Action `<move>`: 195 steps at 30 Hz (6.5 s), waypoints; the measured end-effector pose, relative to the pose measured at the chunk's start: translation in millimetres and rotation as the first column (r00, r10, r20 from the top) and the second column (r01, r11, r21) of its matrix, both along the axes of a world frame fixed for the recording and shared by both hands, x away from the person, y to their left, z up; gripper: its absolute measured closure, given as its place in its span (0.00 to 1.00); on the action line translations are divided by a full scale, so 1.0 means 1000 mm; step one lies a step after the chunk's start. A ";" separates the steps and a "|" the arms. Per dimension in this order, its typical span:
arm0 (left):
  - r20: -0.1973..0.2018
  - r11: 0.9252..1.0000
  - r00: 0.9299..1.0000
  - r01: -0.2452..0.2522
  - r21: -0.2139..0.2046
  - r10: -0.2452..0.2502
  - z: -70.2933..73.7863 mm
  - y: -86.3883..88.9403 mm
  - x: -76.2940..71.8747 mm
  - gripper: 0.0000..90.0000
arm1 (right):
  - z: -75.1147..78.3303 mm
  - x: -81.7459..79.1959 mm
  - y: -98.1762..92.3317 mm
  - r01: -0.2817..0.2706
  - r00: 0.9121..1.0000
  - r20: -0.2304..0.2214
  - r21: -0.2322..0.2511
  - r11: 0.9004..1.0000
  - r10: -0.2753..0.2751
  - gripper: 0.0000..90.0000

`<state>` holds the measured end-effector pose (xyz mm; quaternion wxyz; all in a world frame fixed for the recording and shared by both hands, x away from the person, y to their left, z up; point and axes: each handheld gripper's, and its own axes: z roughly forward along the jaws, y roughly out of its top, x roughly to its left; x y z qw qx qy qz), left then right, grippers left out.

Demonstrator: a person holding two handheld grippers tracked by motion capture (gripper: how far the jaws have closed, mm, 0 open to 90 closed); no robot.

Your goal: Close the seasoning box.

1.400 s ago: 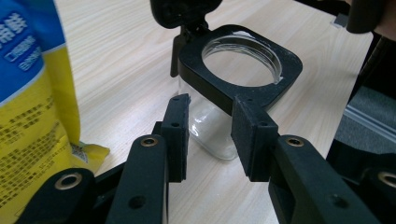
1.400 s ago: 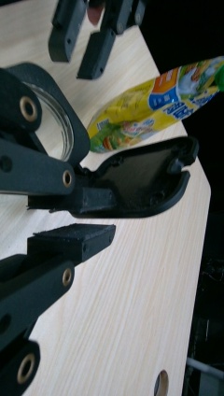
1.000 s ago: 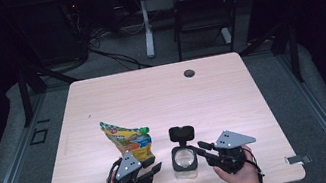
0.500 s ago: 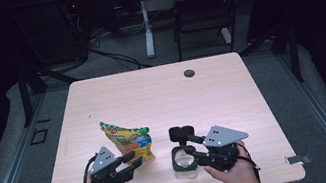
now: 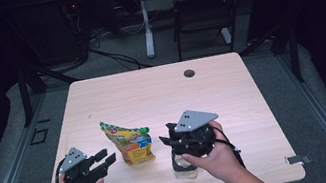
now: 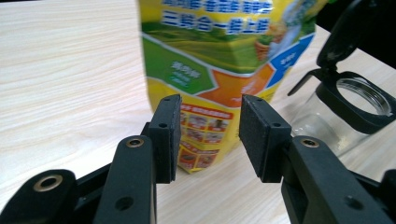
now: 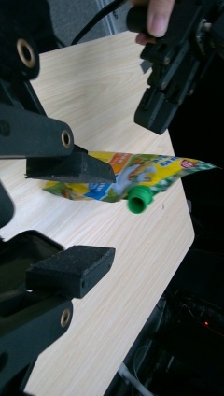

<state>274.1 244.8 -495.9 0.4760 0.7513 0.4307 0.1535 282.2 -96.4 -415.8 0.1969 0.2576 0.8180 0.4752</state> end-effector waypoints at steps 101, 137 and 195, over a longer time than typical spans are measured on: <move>-0.025 0.997 0.997 -0.076 0.013 0.076 -0.022 0.023 0.012 0.66 | 0.012 0.052 0.085 -0.308 0.938 -0.220 -0.168 0.937 0.269 0.85; -0.037 0.997 0.997 -0.066 0.026 0.067 -0.026 0.021 0.013 0.66 | 0.008 0.059 0.103 -0.335 0.928 -0.250 -0.245 0.910 0.275 1.00; 0.004 0.993 0.993 0.116 0.007 -0.116 -0.050 -0.008 0.014 0.68 | 0.061 0.036 0.052 -0.396 0.916 -0.094 -0.061 0.916 0.389 1.00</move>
